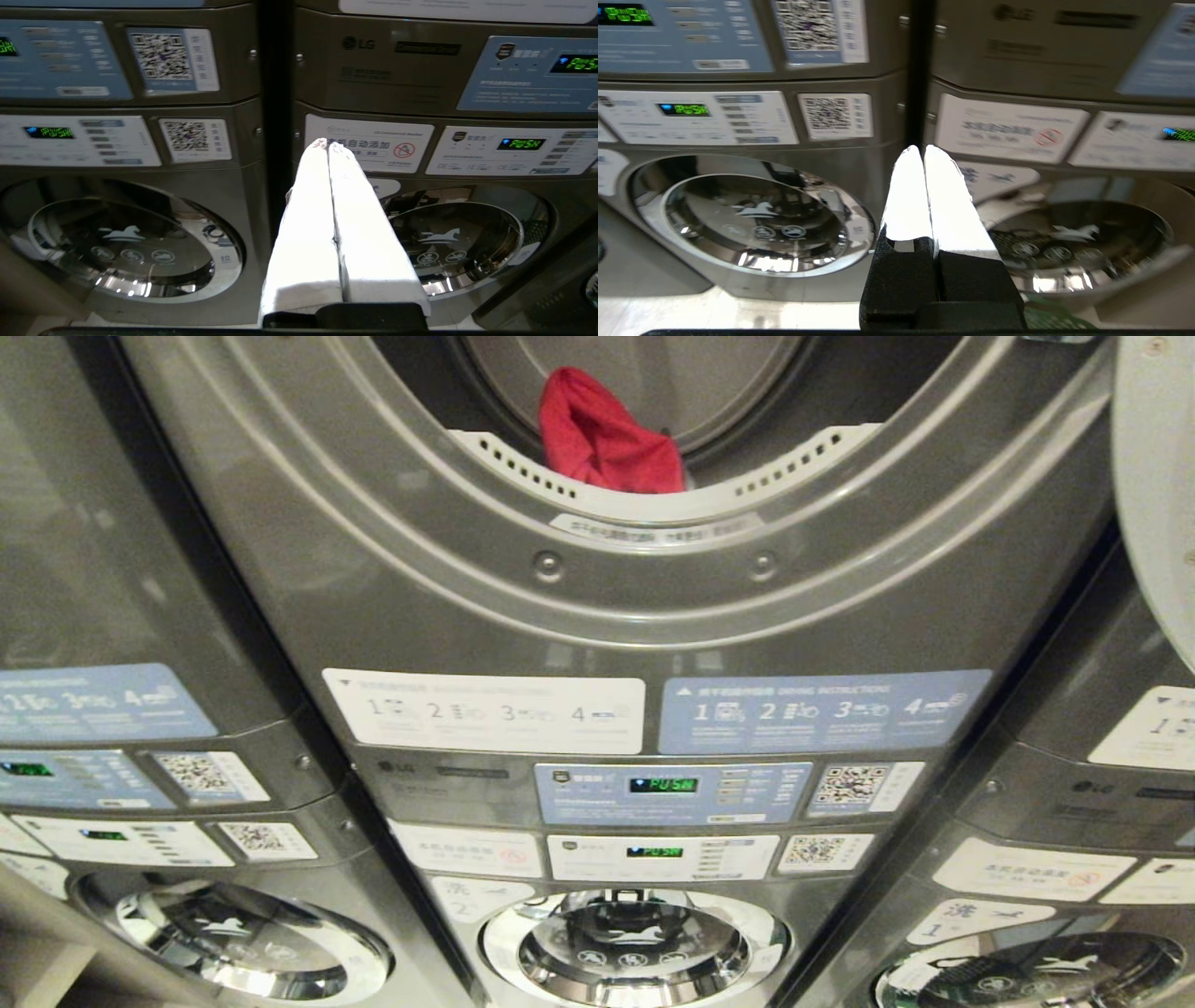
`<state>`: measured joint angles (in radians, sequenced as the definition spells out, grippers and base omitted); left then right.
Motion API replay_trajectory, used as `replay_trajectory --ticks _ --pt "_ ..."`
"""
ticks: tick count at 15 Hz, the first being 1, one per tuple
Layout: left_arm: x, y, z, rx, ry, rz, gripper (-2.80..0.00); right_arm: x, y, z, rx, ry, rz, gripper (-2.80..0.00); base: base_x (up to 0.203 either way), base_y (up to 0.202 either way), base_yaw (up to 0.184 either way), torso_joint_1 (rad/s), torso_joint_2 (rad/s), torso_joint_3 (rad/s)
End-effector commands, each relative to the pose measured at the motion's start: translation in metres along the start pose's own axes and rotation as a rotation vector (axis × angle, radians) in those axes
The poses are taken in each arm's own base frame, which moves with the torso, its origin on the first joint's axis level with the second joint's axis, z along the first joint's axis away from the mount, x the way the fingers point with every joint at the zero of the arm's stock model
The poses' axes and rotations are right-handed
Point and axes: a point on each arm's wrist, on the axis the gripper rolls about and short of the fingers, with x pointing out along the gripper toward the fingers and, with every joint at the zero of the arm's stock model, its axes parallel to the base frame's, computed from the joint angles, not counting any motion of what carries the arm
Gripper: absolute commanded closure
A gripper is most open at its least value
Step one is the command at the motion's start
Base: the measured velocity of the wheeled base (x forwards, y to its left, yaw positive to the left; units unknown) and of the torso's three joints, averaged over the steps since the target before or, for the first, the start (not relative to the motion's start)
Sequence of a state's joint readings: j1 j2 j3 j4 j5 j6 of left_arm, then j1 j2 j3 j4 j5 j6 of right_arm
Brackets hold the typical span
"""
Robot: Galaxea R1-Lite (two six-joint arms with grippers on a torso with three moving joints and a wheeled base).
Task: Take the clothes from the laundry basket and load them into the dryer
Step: Close the dryer
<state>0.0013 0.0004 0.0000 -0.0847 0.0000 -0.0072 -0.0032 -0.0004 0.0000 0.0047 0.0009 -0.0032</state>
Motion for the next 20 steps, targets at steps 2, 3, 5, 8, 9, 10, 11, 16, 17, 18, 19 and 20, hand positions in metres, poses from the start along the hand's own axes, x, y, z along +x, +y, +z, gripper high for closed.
replay_trajectory --ticks 2,3,5,8,9,10,11,16,17,18,19,20 --pt "0.0017 0.0001 -0.0091 0.000 0.029 0.000 0.00 0.0001 0.0000 -0.0004 0.001 0.002 -0.001 0.00 -0.001 0.004 -0.109 0.001 0.00 0.000" --pt "0.0017 0.0001 -0.0092 0.000 0.029 0.000 0.00 0.0001 0.0000 -0.0004 0.000 0.002 -0.001 0.00 0.000 0.000 0.000 0.000 0.00 0.000" --pt "0.0017 0.0001 -0.0091 0.000 0.029 0.000 0.00 0.0001 0.0000 -0.0004 0.000 0.002 -0.001 0.00 0.000 0.000 0.000 0.000 0.00 0.000" --pt "0.0017 0.0001 -0.0091 0.000 0.029 0.000 0.00 0.0001 0.0000 -0.0004 0.000 0.002 -0.001 0.00 0.000 0.000 0.000 0.000 0.00 0.000" --pt "0.0017 0.0001 -0.0095 0.000 0.031 0.000 0.00 0.0001 0.0000 -0.0004 0.002 0.002 -0.001 0.00 0.000 0.000 0.000 0.000 0.00 0.000" --pt "0.0017 0.0001 -0.0094 0.000 0.030 0.000 0.00 0.0001 0.0000 -0.0004 0.002 0.002 -0.001 0.00 0.000 0.000 0.000 0.000 0.00 0.000" --pt "0.0017 0.0001 -0.0091 0.000 0.029 0.000 0.00 0.0001 0.0000 -0.0004 0.001 0.002 -0.001 0.00 0.000 0.000 0.000 0.000 0.00 0.000" --pt "0.0017 0.0001 -0.0091 0.000 0.029 0.000 0.00 0.0001 0.0000 -0.0004 0.000 0.002 0.001 0.00 -0.132 0.000 0.000 -0.003 0.01 0.010" --pt "0.0017 0.0001 -0.0091 0.000 0.029 0.000 0.00 0.0001 0.0000 -0.0004 0.000 0.002 -0.001 0.00 -0.199 0.000 0.002 0.000 0.00 0.005" --pt "0.0017 0.0001 -0.0091 0.000 0.029 0.000 0.00 0.0001 0.0000 -0.0004 0.000 0.002 -0.001 0.00 -0.193 0.000 0.003 0.006 0.00 0.002" --pt "0.0017 0.0001 -0.0091 -0.002 0.029 0.000 0.00 0.0001 0.0000 -0.0004 0.000 0.002 -0.001 0.00 -0.197 0.000 0.002 0.005 0.00 0.001" --pt "0.0017 0.0001 -0.0091 0.000 0.029 0.000 0.00 0.0001 0.0000 -0.0004 0.000 0.002 0.001 0.00 -0.185 0.000 0.001 -0.002 0.01 0.002"
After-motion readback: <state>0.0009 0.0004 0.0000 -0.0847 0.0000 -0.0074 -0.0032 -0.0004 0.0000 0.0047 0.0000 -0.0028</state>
